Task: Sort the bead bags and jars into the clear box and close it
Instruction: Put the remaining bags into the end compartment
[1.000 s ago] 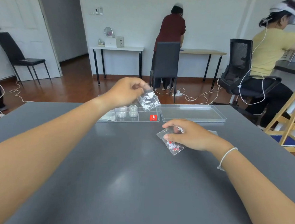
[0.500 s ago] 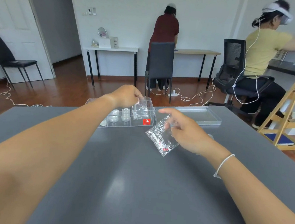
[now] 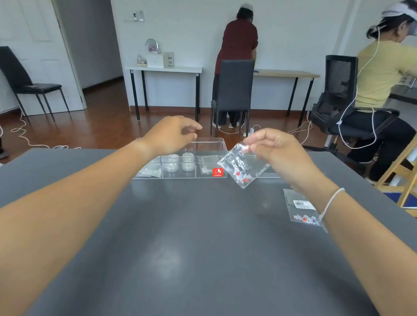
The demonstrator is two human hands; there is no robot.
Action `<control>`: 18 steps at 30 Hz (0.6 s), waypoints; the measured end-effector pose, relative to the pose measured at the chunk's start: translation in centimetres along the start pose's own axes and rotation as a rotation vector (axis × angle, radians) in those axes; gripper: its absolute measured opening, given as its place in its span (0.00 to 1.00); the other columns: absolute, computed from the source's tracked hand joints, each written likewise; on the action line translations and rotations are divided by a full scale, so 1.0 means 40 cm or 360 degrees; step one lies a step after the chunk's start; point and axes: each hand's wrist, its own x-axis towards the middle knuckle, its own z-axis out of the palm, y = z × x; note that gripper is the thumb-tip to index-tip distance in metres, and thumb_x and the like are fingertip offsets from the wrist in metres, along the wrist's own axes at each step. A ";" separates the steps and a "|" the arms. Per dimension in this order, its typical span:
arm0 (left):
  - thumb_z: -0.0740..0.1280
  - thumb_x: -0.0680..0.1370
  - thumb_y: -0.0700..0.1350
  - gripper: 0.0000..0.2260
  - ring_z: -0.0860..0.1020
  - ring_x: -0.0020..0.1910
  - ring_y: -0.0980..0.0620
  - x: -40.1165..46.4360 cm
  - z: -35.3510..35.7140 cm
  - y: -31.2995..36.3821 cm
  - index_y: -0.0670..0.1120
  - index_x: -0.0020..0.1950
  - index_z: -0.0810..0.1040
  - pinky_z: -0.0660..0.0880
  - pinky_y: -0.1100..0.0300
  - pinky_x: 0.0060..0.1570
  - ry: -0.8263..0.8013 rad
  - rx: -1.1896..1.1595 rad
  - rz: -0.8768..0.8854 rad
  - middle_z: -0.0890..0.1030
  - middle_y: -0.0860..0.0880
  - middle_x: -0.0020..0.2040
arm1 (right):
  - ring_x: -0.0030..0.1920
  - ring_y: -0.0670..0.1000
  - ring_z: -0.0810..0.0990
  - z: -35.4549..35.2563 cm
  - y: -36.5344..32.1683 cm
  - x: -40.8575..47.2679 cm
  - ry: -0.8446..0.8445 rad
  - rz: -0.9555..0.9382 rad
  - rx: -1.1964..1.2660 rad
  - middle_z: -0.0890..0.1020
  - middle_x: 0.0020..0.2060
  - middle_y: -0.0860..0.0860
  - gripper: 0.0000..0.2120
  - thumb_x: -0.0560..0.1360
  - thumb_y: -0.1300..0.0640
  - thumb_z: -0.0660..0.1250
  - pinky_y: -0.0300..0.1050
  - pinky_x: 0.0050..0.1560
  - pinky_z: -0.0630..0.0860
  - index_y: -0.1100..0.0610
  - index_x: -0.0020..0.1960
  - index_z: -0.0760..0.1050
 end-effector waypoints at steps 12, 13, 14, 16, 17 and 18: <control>0.68 0.71 0.56 0.20 0.66 0.66 0.58 -0.234 -0.092 -0.167 0.59 0.63 0.72 0.58 0.63 0.65 0.0218 -0.0136 -0.0271 0.70 0.56 0.67 | 0.34 0.42 0.74 0.070 -0.049 0.198 -0.0012 -0.0063 -0.0151 0.80 0.37 0.47 0.10 0.74 0.64 0.62 0.31 0.37 0.72 0.52 0.41 0.77; 0.68 0.70 0.57 0.22 0.65 0.68 0.58 -0.242 -0.089 -0.178 0.59 0.64 0.71 0.56 0.64 0.65 0.0190 -0.0128 -0.0305 0.68 0.55 0.69 | 0.34 0.43 0.73 0.079 -0.048 0.208 -0.0008 -0.0053 -0.0184 0.80 0.37 0.47 0.09 0.74 0.64 0.62 0.32 0.37 0.71 0.53 0.42 0.78; 0.68 0.70 0.58 0.23 0.64 0.69 0.57 -0.248 -0.084 -0.187 0.59 0.64 0.71 0.55 0.64 0.64 0.0166 -0.0116 -0.0335 0.67 0.55 0.70 | 0.34 0.43 0.73 0.087 -0.047 0.216 -0.0004 -0.0044 -0.0216 0.80 0.38 0.47 0.08 0.74 0.63 0.62 0.31 0.36 0.71 0.55 0.44 0.79; 0.68 0.71 0.58 0.23 0.63 0.70 0.57 -0.254 -0.075 -0.199 0.59 0.65 0.71 0.55 0.65 0.64 0.0140 -0.0099 -0.0359 0.65 0.54 0.72 | 0.33 0.43 0.72 0.101 -0.043 0.230 0.0014 -0.0038 -0.0247 0.79 0.41 0.51 0.08 0.74 0.64 0.62 0.29 0.32 0.70 0.57 0.47 0.79; 0.68 0.71 0.57 0.22 0.63 0.70 0.56 -0.256 -0.071 -0.203 0.58 0.65 0.71 0.55 0.65 0.65 0.0136 -0.0093 -0.0350 0.66 0.53 0.72 | 0.32 0.44 0.71 0.106 -0.042 0.237 0.0025 -0.0037 -0.0252 0.79 0.42 0.52 0.08 0.74 0.64 0.61 0.29 0.31 0.69 0.57 0.46 0.79; 0.67 0.72 0.56 0.22 0.64 0.70 0.56 -0.257 -0.069 -0.206 0.57 0.64 0.72 0.55 0.65 0.65 0.0139 -0.0088 -0.0335 0.66 0.53 0.72 | 0.32 0.44 0.72 0.111 -0.043 0.243 0.0028 -0.0032 -0.0266 0.79 0.43 0.53 0.09 0.75 0.64 0.61 0.30 0.31 0.69 0.57 0.46 0.79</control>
